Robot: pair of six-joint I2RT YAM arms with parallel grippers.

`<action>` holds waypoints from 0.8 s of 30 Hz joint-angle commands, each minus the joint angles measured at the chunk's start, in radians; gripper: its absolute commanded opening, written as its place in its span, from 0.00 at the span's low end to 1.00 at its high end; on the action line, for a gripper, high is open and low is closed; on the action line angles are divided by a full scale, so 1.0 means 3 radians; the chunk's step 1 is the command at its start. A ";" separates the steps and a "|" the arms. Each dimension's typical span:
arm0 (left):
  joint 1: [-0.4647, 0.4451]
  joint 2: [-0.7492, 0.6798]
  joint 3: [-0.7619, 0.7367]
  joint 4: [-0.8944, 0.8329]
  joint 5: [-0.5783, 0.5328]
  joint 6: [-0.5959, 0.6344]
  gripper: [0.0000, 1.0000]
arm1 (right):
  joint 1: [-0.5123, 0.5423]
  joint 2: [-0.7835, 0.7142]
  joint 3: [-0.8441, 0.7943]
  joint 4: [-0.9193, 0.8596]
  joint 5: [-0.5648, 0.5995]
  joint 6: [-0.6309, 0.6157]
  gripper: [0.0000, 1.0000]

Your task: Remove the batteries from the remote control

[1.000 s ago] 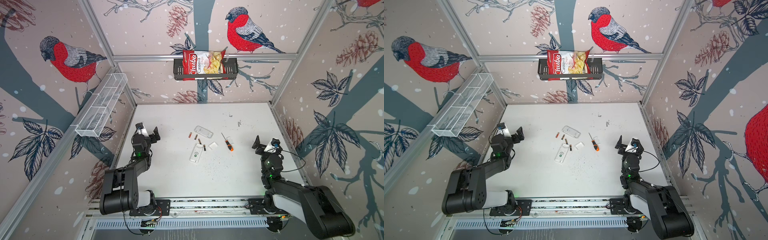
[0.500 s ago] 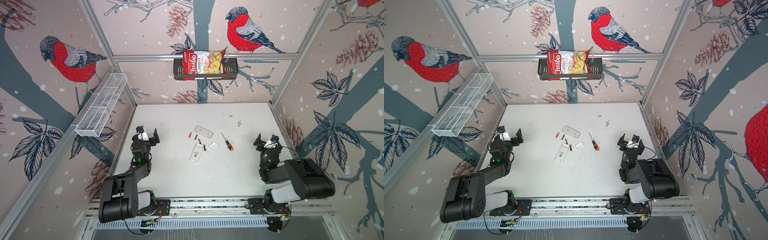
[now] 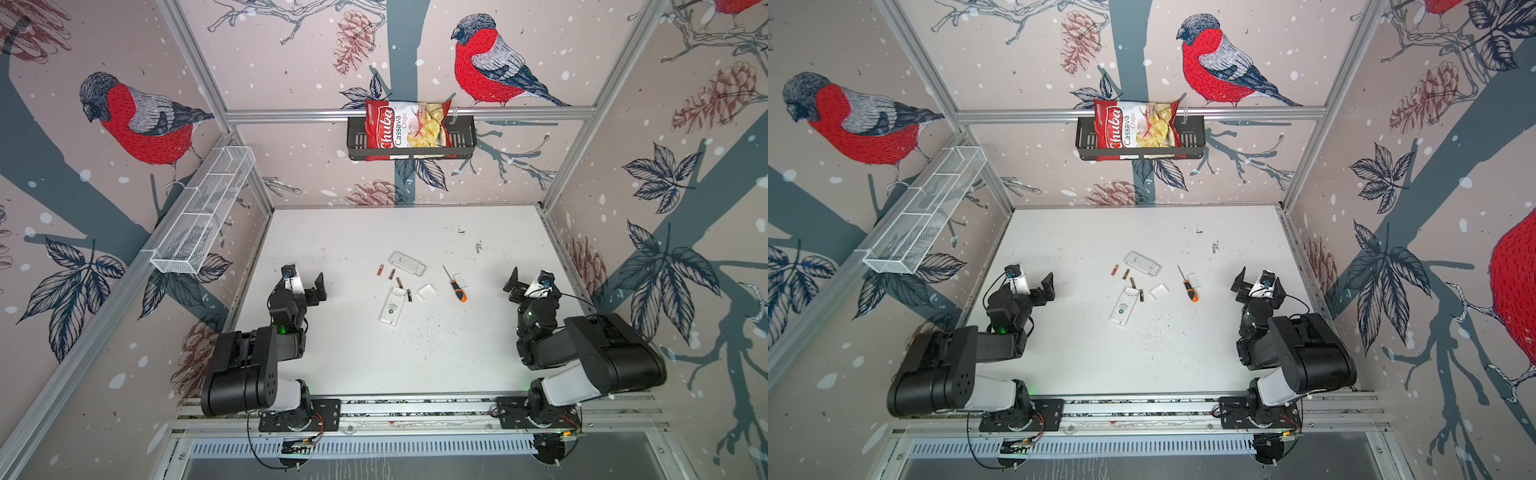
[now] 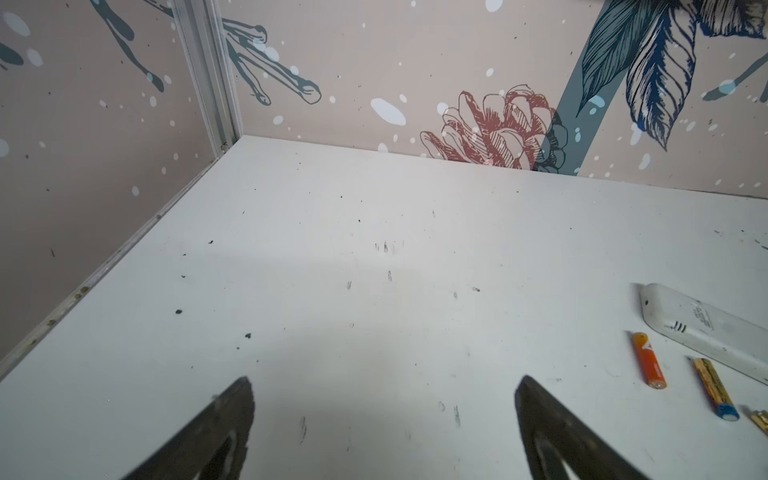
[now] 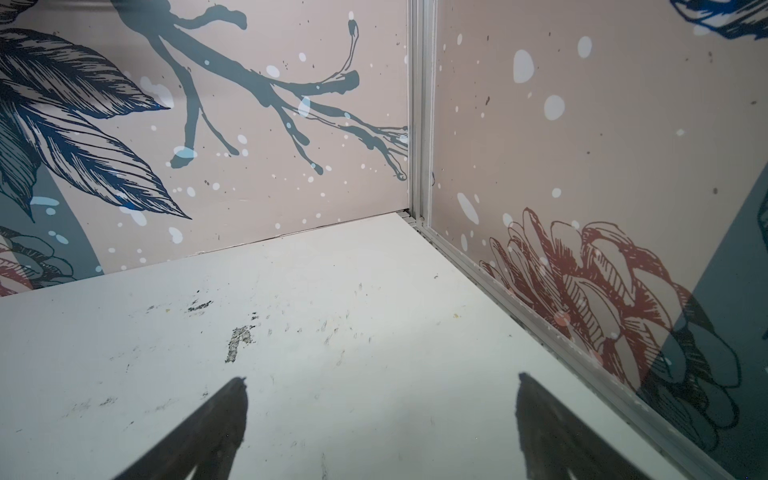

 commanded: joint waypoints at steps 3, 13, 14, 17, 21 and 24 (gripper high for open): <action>-0.0247 0.0278 -0.0085 0.0894 -0.0141 0.0246 0.97 | -0.0011 -0.0006 0.0047 -0.0004 0.0020 -0.0026 1.00; -0.0364 0.0252 0.0176 0.0364 -0.0512 0.0253 0.97 | -0.0446 -0.0027 0.0534 -0.1041 -0.0865 0.0190 1.00; -0.0367 0.0255 0.0176 0.0357 -0.0513 0.0250 0.97 | -0.0447 -0.0029 0.0535 -0.1045 -0.0864 0.0190 1.00; -0.0365 0.0260 0.0174 0.0373 -0.0511 0.0254 0.98 | -0.0448 -0.0030 0.0531 -0.1035 -0.0866 0.0190 1.00; -0.0363 0.0258 0.0172 0.0377 -0.0509 0.0251 0.98 | -0.0442 -0.0029 0.0529 -0.1032 -0.0865 0.0190 1.00; -0.0366 0.0263 0.0176 0.0373 -0.0509 0.0255 0.97 | -0.0447 -0.0032 0.0529 -0.1032 -0.0865 0.0190 1.00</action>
